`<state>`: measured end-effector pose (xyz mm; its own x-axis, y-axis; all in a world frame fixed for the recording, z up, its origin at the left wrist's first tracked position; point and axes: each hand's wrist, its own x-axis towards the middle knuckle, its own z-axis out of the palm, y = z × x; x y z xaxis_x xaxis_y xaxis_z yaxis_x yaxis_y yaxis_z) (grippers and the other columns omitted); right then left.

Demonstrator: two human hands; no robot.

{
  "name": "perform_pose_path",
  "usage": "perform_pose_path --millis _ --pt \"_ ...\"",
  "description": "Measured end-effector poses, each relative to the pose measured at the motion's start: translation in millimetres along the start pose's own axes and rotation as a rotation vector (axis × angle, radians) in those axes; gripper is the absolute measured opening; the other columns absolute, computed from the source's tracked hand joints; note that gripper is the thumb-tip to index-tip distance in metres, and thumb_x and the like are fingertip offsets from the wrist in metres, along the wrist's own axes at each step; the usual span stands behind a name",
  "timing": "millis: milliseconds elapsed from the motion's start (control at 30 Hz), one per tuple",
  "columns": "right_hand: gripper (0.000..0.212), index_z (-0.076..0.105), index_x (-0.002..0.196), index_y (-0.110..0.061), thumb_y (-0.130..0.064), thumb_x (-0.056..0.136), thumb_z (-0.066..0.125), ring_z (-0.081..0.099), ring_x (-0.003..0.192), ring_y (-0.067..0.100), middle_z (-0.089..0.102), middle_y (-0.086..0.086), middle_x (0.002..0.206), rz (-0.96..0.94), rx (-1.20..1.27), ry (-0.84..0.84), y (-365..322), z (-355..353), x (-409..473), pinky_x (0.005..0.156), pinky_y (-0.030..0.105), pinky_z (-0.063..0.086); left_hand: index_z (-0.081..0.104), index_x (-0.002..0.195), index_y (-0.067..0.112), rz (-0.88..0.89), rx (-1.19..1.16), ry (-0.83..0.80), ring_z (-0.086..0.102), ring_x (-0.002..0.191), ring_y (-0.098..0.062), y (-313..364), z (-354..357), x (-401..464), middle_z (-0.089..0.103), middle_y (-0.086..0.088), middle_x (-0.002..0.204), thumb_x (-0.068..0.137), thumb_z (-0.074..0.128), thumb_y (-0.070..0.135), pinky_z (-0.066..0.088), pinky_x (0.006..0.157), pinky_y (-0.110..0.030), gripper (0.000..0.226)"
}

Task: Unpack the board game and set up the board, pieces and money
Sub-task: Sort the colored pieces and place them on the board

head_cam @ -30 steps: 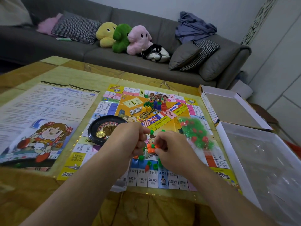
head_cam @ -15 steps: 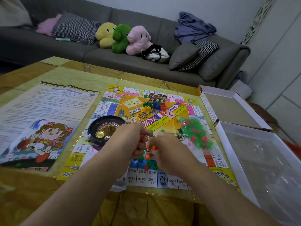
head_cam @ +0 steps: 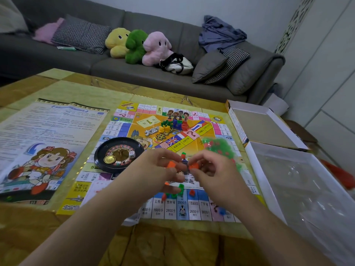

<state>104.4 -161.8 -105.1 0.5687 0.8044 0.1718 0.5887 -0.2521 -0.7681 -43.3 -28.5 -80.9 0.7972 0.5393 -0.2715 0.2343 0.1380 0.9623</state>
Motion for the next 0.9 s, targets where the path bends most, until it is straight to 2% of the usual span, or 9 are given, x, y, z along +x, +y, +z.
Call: perform_pose_path --millis 67,167,267,367,467,633,800,900 --pt "0.022 0.073 0.095 -0.031 -0.010 0.094 0.074 0.071 0.076 0.014 0.072 -0.003 0.084 0.057 0.067 0.002 4 -4 -7 0.069 0.032 0.062 0.071 0.111 0.010 0.015 0.025 0.001 0.078 0.082 -0.020 -3 3 2 0.080 -0.004 0.093 0.101 0.055 -0.007 0.063 0.068 -0.031 0.025" --pt "0.019 0.075 0.095 -0.025 -0.006 0.094 0.075 0.073 0.076 0.018 0.076 0.003 0.086 0.158 0.300 0.044 5 -9 -12 0.071 0.031 0.062 0.076 0.104 0.009 -0.004 0.107 0.021 0.070 0.072 -0.020 -7 8 4 0.078 -0.009 0.090 0.100 0.055 -0.006 0.060 0.071 -0.034 0.025" --pt "0.014 0.074 0.099 -0.018 -0.006 0.094 0.074 0.073 0.077 0.018 0.076 0.005 0.088 0.150 0.400 0.029 -1 -11 -15 0.073 0.031 0.062 0.077 0.098 0.004 -0.050 0.056 -0.005 0.054 0.062 -0.018 -8 20 4 0.069 -0.012 0.079 0.101 0.055 -0.002 0.047 0.055 -0.031 0.023" --pt "0.012 0.073 0.100 -0.020 -0.011 0.093 0.077 0.073 0.078 0.015 0.076 0.001 0.089 0.084 0.373 -0.014 -11 -7 -19 0.072 0.032 0.063 0.073 0.097 -0.002 -0.073 -0.081 -0.011 0.048 0.058 -0.016 -10 29 4 0.060 -0.010 0.074 0.102 0.060 0.010 0.037 0.049 -0.026 0.018" --pt "0.016 0.073 0.100 -0.024 -0.010 0.094 0.077 0.074 0.082 0.016 0.076 -0.002 0.090 0.068 0.321 -0.005 -13 -6 -21 0.072 0.036 0.065 0.074 0.096 0.004 0.013 0.023 -0.004 0.048 0.058 -0.014 -14 29 6 0.057 -0.007 0.072 0.102 0.062 0.021 0.041 0.052 -0.026 0.022" --pt "0.024 0.076 0.099 -0.032 -0.009 0.093 0.077 0.076 0.086 0.018 0.078 -0.005 0.093 0.058 0.291 0.057 -13 -10 -22 0.075 0.038 0.066 0.077 0.098 0.012 0.078 0.047 -0.018 0.048 0.056 -0.012 -15 25 5 0.059 -0.010 0.076 0.101 0.066 0.023 0.042 0.053 -0.027 0.016" --pt "0.026 0.077 0.101 -0.033 -0.007 0.095 0.075 0.076 0.084 0.017 0.078 -0.004 0.089 0.011 0.286 0.064 -16 -16 -24 0.076 0.033 0.064 0.078 0.090 0.022 0.121 0.113 -0.006 0.054 0.055 -0.007 -14 21 1 0.060 0.009 0.061 0.092 0.076 0.036 0.048 0.061 -0.029 0.014" --pt "0.028 0.077 0.101 -0.031 -0.003 0.093 0.076 0.075 0.086 0.016 0.077 -0.007 0.090 -0.046 0.228 0.046 -20 -19 -25 0.076 0.031 0.063 0.078 0.087 0.024 0.136 0.104 0.000 0.054 0.054 -0.008 -14 21 0 0.059 0.011 0.058 0.090 0.077 0.038 0.049 0.064 -0.033 0.014"
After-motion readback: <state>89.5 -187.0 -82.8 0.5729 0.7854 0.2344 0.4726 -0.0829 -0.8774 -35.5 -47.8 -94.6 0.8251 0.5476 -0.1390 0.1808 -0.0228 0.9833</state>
